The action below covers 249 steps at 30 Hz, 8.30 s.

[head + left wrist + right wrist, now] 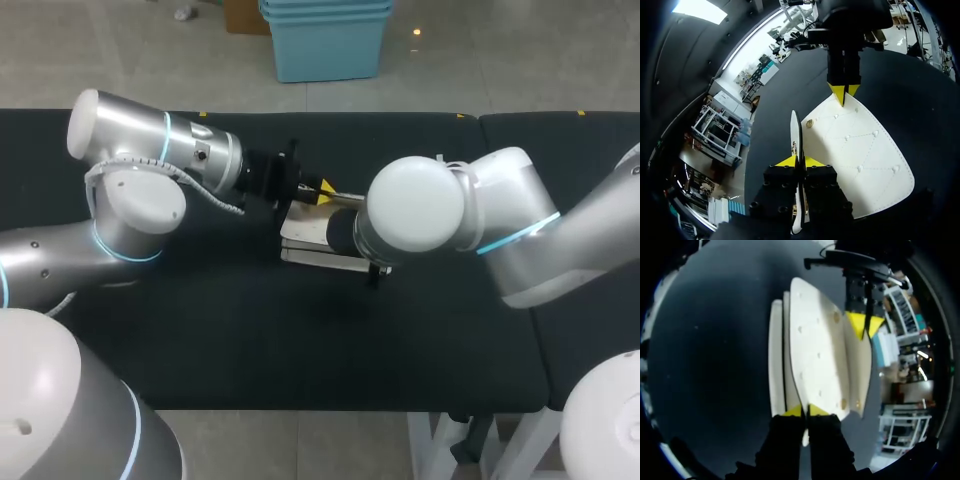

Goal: Pick up the bag, open it, inspect its contents, close it, and place it on the opposite side

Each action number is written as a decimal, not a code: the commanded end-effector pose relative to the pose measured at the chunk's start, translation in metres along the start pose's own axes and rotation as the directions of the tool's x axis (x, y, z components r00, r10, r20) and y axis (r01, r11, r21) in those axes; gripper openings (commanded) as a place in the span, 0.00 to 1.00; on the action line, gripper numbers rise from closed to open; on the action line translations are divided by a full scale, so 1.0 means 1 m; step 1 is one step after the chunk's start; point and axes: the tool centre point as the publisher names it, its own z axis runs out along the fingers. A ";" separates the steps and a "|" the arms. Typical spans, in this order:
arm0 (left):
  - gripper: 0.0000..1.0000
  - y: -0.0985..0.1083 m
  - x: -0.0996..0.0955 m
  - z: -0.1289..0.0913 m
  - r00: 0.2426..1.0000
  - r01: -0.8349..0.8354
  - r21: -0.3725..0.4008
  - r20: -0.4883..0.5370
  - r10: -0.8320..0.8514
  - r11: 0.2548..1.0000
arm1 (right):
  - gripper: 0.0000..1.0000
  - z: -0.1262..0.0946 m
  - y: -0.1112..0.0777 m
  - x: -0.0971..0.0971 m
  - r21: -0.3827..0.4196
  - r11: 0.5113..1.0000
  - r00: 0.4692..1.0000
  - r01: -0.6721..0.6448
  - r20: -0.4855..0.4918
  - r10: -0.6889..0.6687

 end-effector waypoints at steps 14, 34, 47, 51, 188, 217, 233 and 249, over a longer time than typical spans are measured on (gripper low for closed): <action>0.00 0.003 0.024 -0.001 0.996 -0.070 0.028 0.057 0.068 0.997 | 0.00 0.002 0.001 0.001 0.000 1.000 1.000 -0.001 0.003 0.001; 0.00 0.005 0.029 0.002 0.991 -0.123 0.027 0.055 0.122 0.992 | 0.00 0.002 0.001 0.001 0.000 1.000 1.000 -0.001 0.003 0.001; 0.00 0.011 0.037 0.006 0.989 -0.140 0.039 0.057 0.137 0.989 | 0.00 0.002 0.001 0.001 0.000 1.000 1.000 -0.001 0.003 0.001; 0.00 0.003 0.039 0.004 0.985 -0.169 0.048 0.044 0.167 0.984 | 0.00 0.002 0.001 0.001 0.000 1.000 1.000 -0.001 0.003 0.001; 1.00 -0.009 0.001 -0.029 0.996 -0.049 0.032 0.080 0.046 0.998 | 1.00 -0.018 -0.004 -0.007 -0.033 0.999 1.000 0.022 -0.006 -0.023; 1.00 -0.027 0.027 -0.073 0.909 0.384 -0.114 -0.128 -0.397 0.916 | 1.00 -0.071 -0.017 -0.043 -0.084 0.996 0.969 0.041 -0.241 -0.061; 1.00 -0.037 0.035 -0.078 0.858 0.386 -0.350 -0.202 -0.471 0.854 | 1.00 -0.089 -0.019 -0.058 -0.128 0.988 0.843 0.080 -0.520 -0.136; 1.00 -0.040 0.030 -0.074 0.827 0.442 -0.335 -0.207 -0.523 0.832 | 1.00 -0.089 -0.019 -0.058 -0.128 0.988 0.843 0.080 -0.520 -0.136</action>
